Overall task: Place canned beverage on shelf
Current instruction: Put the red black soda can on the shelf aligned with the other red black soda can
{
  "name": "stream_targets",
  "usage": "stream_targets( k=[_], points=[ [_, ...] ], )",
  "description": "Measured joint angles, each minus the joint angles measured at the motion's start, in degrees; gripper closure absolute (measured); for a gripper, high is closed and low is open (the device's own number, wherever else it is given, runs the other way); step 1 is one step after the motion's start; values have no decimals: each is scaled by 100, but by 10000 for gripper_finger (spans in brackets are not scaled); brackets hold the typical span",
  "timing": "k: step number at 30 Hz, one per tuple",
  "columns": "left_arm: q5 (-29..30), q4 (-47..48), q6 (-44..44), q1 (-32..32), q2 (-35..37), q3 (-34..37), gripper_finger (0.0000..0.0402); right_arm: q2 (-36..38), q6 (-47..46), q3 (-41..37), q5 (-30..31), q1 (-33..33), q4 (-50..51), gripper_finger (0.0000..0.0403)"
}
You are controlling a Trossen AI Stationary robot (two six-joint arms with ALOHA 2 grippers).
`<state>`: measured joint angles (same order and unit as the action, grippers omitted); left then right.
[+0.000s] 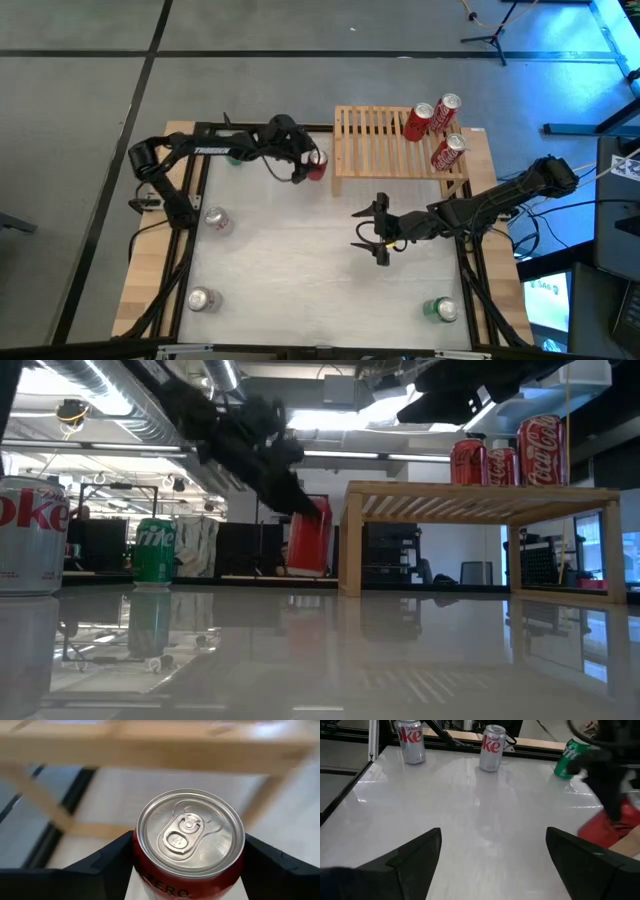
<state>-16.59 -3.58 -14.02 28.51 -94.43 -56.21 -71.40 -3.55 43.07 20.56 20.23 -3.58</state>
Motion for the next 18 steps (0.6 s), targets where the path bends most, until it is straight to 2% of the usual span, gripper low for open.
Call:
stream_targets(
  k=[6, 12, 14, 18],
  points=[
    [375, 795, 11, -938, 542, 0, 126, 0, 126, 0, 340, 0, 27, 49],
    [339, 982, 13, -1767, 675, 0, 126, 0, 133, 0, 578, 0, 19, 49],
    [343, 918, 13, -2037, 632, 0, 126, 0, 129, 0, 409, -2, 13, 49],
    [371, 392, -50, -2577, 373, -2, 125, 4, -137, 0, -364, 8, 198, 49]
  ],
)
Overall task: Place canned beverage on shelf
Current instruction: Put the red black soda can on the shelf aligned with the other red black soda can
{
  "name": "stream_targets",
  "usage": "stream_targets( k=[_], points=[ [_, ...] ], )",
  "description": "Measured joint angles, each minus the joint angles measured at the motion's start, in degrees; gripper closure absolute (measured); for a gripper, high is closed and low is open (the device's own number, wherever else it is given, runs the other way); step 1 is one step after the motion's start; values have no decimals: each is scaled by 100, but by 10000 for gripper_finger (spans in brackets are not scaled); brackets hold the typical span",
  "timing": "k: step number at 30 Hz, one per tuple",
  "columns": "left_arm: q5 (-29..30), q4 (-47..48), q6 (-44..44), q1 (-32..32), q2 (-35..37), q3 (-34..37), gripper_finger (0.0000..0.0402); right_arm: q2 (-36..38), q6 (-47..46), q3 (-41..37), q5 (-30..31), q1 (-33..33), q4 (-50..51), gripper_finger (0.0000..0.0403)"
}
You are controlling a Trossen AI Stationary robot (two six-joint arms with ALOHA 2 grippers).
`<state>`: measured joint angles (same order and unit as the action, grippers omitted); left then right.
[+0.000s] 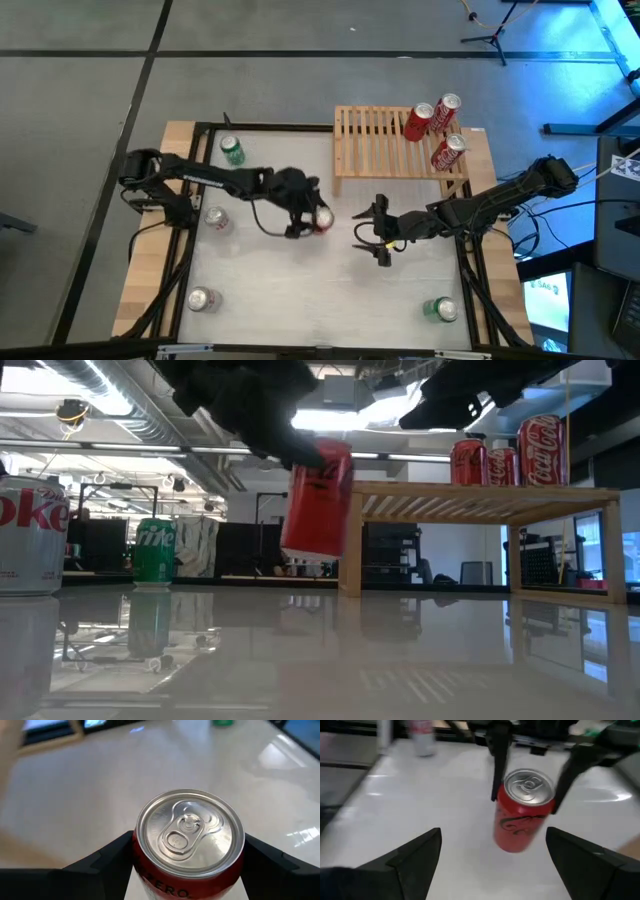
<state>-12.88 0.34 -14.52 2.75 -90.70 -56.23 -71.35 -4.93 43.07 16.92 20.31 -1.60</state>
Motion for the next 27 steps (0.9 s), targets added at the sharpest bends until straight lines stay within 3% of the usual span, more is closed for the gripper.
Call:
stream_targets(
  k=[3, 13, 20, 27],
  points=[
    [-2, -769, 74, -310, -325, -8, 125, 0, -395, 0, -442, 85, 201, 49],
    [238, -2513, 1044, -871, -1515, -11, 124, 0, -817, 0, -445, 644, 773, 49],
    [578, -2844, 1276, -1211, -1777, -24, 118, -2, -1039, 0, -453, 881, 789, 49],
    [742, -2914, 1268, -1490, -1783, -22, 76, -2, -1047, 0, -457, 934, 784, 49]
  ],
)
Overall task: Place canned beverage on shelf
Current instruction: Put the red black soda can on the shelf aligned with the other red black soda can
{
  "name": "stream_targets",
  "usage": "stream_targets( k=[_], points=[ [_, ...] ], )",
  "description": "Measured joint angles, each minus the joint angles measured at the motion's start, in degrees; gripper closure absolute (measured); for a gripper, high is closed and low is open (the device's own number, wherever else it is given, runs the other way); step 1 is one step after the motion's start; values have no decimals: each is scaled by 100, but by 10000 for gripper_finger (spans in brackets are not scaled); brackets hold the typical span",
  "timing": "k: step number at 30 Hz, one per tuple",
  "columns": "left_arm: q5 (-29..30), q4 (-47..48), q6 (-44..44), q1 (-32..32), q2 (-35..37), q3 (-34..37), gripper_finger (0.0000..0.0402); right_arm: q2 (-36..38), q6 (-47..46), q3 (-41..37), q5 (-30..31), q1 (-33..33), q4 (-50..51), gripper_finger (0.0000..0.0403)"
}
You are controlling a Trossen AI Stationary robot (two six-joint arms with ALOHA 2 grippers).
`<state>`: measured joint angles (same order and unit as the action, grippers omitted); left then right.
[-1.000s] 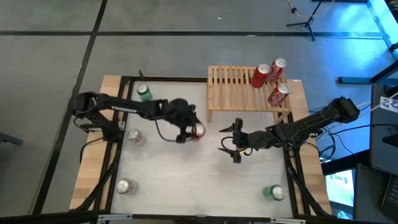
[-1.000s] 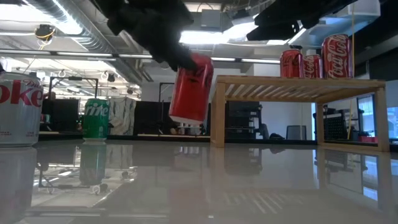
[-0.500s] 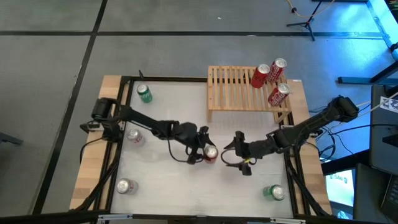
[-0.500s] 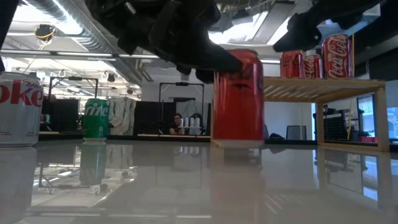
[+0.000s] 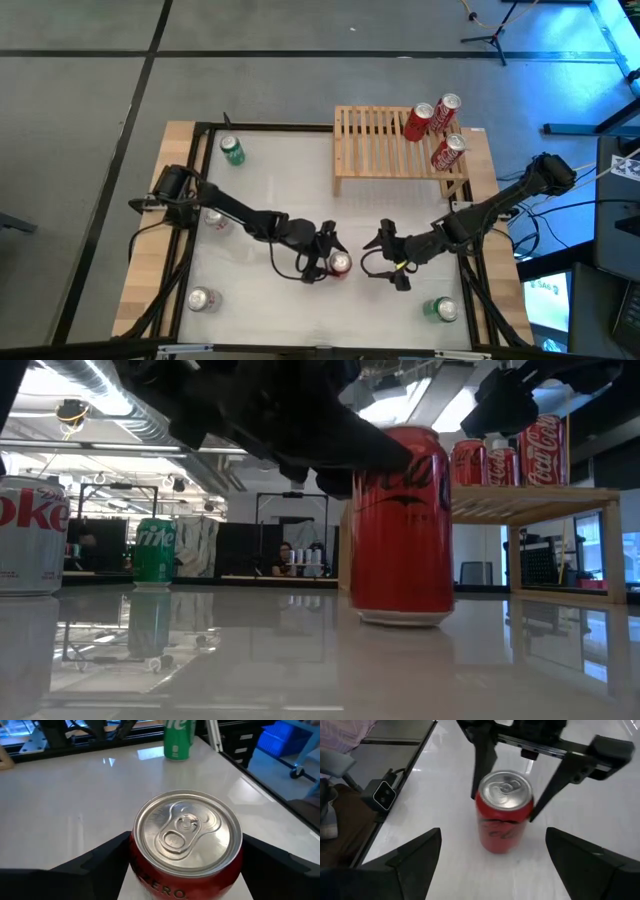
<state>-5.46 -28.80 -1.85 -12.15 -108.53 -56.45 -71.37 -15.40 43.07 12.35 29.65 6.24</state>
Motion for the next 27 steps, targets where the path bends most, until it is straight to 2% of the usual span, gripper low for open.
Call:
stream_targets(
  k=[11, 14, 21, 27],
  points=[
    [12, -20, -18, -36, 5, 0, 41, -2, 83, 0, -116, -3, -2, 49],
    [13, 58, 8, -36, 87, 2, 29, -2, 88, 0, 30, -4, -41, 49],
    [32, 940, 147, -36, 642, 4, 25, -57, 87, 3, 215, -5, -490, 49],
    [45, 1824, 330, -106, 1023, 2, 24, -548, 219, 4, 303, -4, -1072, 49]
  ],
)
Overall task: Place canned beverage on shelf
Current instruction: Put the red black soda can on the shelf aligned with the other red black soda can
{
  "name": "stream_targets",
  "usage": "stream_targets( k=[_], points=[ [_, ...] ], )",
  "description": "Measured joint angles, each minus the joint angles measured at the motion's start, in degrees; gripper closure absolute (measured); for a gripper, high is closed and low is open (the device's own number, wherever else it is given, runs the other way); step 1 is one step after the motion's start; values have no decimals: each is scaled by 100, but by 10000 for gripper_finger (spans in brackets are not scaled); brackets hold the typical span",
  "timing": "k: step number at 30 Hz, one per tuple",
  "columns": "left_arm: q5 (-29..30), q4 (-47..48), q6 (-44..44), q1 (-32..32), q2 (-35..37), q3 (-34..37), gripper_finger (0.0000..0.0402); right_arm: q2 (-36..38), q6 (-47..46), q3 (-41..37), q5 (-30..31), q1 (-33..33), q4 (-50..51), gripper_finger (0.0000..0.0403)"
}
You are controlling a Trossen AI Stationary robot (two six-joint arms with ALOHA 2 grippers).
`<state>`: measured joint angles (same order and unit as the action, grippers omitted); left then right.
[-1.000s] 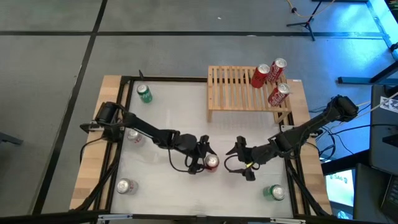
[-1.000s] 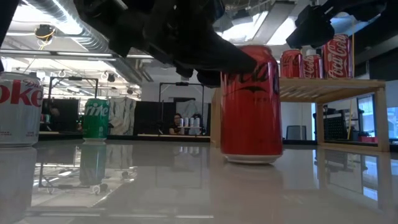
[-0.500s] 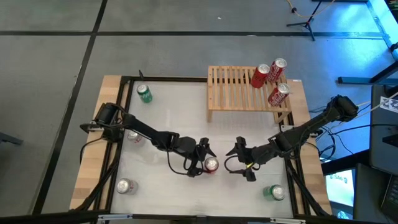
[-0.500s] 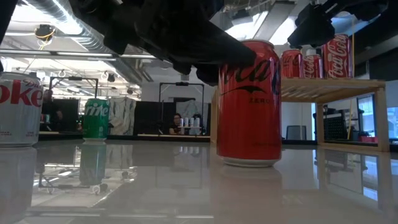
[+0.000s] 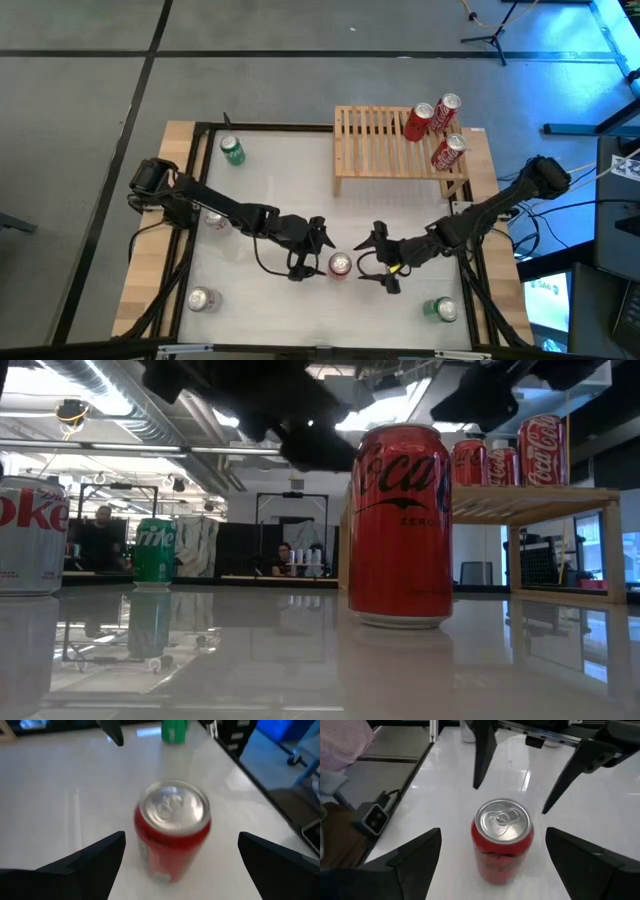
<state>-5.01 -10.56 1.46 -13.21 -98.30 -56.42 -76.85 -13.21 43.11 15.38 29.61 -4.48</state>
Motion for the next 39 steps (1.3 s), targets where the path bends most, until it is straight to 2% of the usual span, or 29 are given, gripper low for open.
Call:
stream_targets(
  k=[3, 7, 10, 13, 20, 33, 36, 39],
  points=[
    [13, 238, 4, -68, -11, 49, 24, -307, 9, 0, 173, -1, -350, 49],
    [411, -9, 5, -182, -162, 275, 24, -594, 3, 132, 166, -131, -479, 49],
    [744, -606, 6, -244, -297, 433, 24, -780, 2, 286, 159, -246, -441, 49],
    [720, -1035, -2, -262, -528, 463, 24, -938, 1, 449, 96, -361, -347, 49],
    [732, -1364, -6, -236, -900, 474, 24, -1422, -55, 717, -304, -540, -285, 49],
    [752, -1486, -9, -190, -909, 472, 24, -1747, -173, 763, -450, -529, -94, 50],
    [749, -1492, -9, -190, -909, 472, 24, -1737, -152, 763, -470, -527, -160, 72],
    [749, -1491, -9, -190, -909, 472, 24, -1706, -27, 763, -452, -527, -160, 118]
  ],
)
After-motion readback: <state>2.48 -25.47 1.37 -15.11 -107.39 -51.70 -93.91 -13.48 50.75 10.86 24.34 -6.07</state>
